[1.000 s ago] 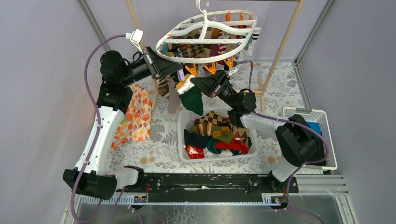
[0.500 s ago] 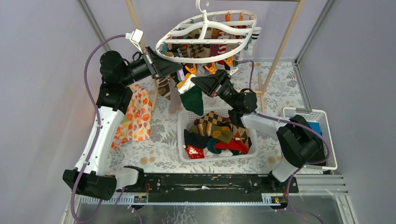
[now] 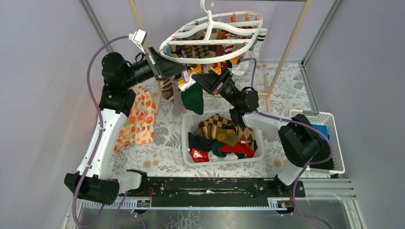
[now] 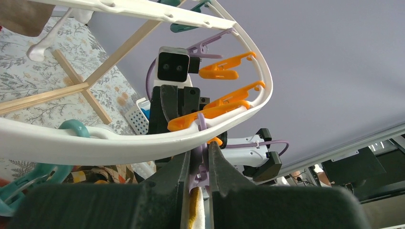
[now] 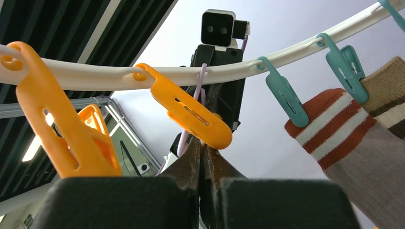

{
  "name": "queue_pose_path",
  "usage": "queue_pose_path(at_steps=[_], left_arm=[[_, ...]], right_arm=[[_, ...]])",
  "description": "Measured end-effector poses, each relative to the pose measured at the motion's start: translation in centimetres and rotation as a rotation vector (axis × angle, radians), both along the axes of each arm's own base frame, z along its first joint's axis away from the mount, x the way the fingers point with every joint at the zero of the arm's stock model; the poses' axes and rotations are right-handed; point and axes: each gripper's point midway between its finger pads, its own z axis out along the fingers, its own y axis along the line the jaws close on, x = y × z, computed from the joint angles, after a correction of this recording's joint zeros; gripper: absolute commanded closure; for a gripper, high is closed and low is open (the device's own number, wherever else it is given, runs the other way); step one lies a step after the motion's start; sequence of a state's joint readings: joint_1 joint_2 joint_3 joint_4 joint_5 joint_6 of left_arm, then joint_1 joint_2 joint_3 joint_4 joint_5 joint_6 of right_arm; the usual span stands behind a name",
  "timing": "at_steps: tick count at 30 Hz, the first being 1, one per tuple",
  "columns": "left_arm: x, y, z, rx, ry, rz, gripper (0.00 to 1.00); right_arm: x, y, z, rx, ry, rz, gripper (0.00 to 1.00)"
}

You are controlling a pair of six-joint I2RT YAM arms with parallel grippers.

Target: Clip the socks to the hanger

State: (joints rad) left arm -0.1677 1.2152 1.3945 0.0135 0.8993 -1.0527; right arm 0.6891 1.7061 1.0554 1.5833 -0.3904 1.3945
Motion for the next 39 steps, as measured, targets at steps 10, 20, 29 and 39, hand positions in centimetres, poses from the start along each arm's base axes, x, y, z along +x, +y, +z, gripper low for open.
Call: queue_pose_path(at_steps=[10, 20, 29, 39], left_arm=[[0.0, 0.0, -0.1, -0.003, 0.007, 0.000, 0.63], [-0.5, 0.2, -0.3, 0.032, -0.027, 0.017, 0.27], [-0.9, 0.8, -1.3, 0.088, -0.028, 0.046, 0.22], [-2.0, 0.8, -3.5, 0.113, -0.005, 0.017, 0.73]], right_arm=[[0.2, 0.5, 0.9, 0.021, -0.018, -0.013, 1.00], [0.4, 0.6, 0.8, 0.027, -0.015, -0.029, 1.00], [0.5, 0.6, 0.9, 0.032, -0.014, -0.040, 1.00], [0.1, 1.2, 1.1, 0.045, -0.013, -0.057, 0.60]])
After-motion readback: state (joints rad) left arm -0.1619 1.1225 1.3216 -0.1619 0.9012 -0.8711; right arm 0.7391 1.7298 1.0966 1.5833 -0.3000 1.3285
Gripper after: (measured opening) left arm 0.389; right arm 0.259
